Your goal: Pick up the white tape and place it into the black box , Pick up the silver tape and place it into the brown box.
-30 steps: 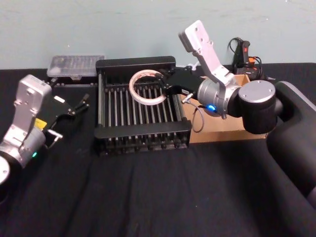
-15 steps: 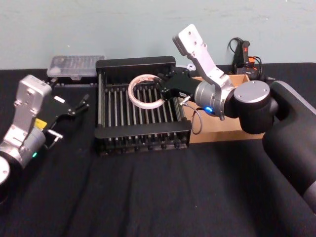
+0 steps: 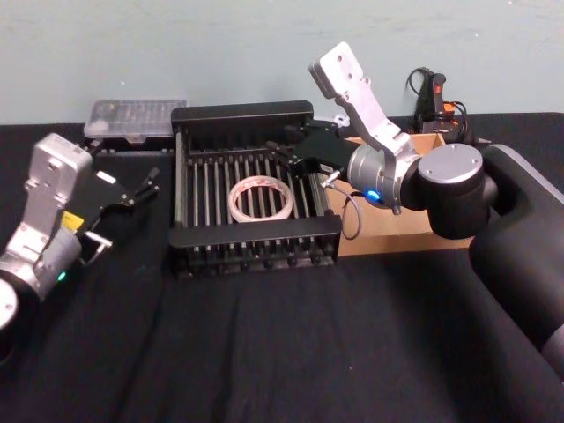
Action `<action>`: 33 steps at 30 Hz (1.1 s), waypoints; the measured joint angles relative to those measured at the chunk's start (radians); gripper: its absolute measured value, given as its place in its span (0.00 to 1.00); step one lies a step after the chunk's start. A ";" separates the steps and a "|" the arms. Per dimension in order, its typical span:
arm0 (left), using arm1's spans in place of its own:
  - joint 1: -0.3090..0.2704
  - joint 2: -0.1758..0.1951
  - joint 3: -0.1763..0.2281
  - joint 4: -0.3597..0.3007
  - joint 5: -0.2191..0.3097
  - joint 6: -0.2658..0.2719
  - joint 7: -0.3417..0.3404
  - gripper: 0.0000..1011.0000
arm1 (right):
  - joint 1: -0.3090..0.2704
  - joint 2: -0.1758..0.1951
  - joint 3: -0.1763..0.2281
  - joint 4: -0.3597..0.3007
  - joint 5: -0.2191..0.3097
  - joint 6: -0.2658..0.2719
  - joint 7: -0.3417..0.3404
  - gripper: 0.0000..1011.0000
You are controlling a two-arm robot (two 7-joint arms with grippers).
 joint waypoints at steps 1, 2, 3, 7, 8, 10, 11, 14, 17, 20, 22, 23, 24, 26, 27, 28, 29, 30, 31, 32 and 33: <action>0.000 0.000 0.000 0.000 0.000 0.000 0.000 0.99 | 0.000 0.000 0.000 0.000 0.000 0.000 0.000 0.40; 0.000 0.000 0.000 0.000 0.000 0.000 0.000 0.99 | 0.000 0.000 0.000 0.000 0.000 0.000 0.000 0.46; 0.000 0.000 0.000 0.000 0.000 0.000 0.000 0.99 | 0.000 0.000 0.000 0.000 0.000 0.000 0.000 0.46; 0.000 0.000 0.000 0.000 0.000 0.000 0.000 0.99 | -0.001 0.001 0.000 -0.001 0.001 -0.001 0.000 0.60; 0.000 0.000 0.000 0.000 0.000 0.000 0.000 0.99 | -0.001 0.001 0.000 -0.001 0.001 -0.001 0.000 0.63; 0.000 0.000 0.000 0.000 0.000 0.000 0.000 0.99 | -0.001 0.001 0.000 -0.001 0.001 -0.001 0.000 0.70; 0.000 0.000 0.000 0.000 0.000 0.000 0.000 0.99 | -0.001 0.001 0.000 -0.001 0.001 -0.001 0.000 0.74; 0.000 0.000 0.000 0.000 0.000 0.000 0.000 0.99 | -0.001 0.001 0.000 -0.001 0.002 -0.001 0.000 0.82; 0.000 0.000 0.000 0.000 0.000 0.000 0.000 0.99 | -0.001 0.001 0.000 -0.002 0.002 -0.001 0.000 0.90; 0.000 0.000 0.000 0.000 0.000 0.000 0.000 0.99 | -0.001 0.001 0.000 -0.002 0.002 -0.001 0.000 0.96; 0.000 0.000 0.000 0.000 0.000 0.000 0.000 0.99 | -0.001 0.001 0.000 -0.002 0.003 -0.001 0.000 0.99; 0.000 0.000 0.000 0.000 0.000 0.000 0.000 0.99 | -0.001 0.001 0.000 -0.002 0.003 -0.001 0.000 0.99; 0.000 0.000 0.000 0.000 0.000 0.000 0.000 0.99 | -0.001 0.001 0.000 -0.002 0.003 -0.001 0.000 0.99; 0.000 0.000 0.000 0.000 0.000 0.000 0.000 0.99 | -0.001 0.001 0.000 -0.002 0.003 -0.001 0.000 0.99; 0.000 0.000 0.000 0.000 0.000 0.000 0.000 0.99 | -0.001 0.001 0.000 -0.002 0.003 -0.001 0.000 0.99; 0.000 0.000 0.000 0.000 0.000 0.000 0.000 0.99 | -0.001 0.001 0.000 -0.002 0.003 -0.001 0.000 0.99; 0.000 0.000 0.000 0.000 0.000 0.000 0.000 0.99 | -0.001 0.001 0.001 -0.002 0.002 -0.001 0.000 0.99; 0.000 0.000 0.000 0.000 0.000 0.000 0.000 0.99 | -0.004 0.002 0.003 -0.007 0.002 -0.001 0.002 0.99; 0.000 0.000 0.000 0.000 0.000 0.000 0.000 0.99 | -0.007 0.003 0.006 -0.012 0.002 -0.002 0.003 0.99; 0.000 0.000 0.000 0.000 0.000 0.000 0.000 0.99 | -0.015 0.007 0.011 -0.027 0.002 -0.002 0.006 0.99; 0.000 0.000 0.000 0.000 0.000 0.000 0.000 0.99 | -0.019 0.010 0.014 -0.036 0.002 -0.002 0.007 0.99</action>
